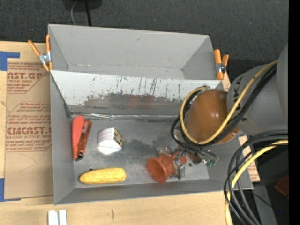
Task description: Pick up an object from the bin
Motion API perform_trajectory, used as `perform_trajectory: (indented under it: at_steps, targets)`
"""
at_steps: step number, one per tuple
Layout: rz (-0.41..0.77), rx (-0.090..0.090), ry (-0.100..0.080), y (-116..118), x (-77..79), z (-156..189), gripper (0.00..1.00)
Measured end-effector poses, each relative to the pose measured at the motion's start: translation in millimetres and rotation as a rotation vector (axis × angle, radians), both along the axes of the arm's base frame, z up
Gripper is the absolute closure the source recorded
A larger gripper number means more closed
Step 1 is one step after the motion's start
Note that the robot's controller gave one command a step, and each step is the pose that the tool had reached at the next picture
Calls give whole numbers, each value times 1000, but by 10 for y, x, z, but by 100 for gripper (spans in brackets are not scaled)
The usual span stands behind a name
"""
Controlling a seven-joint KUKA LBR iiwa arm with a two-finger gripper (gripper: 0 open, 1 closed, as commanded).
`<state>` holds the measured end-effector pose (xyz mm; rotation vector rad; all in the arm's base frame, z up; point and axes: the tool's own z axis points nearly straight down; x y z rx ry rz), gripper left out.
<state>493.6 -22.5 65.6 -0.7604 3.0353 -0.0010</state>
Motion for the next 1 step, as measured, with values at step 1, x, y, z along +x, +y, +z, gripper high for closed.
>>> perform_trajectory:
  at_steps: [1]
  targets:
    - [0,0,3,0,-9,79,100]
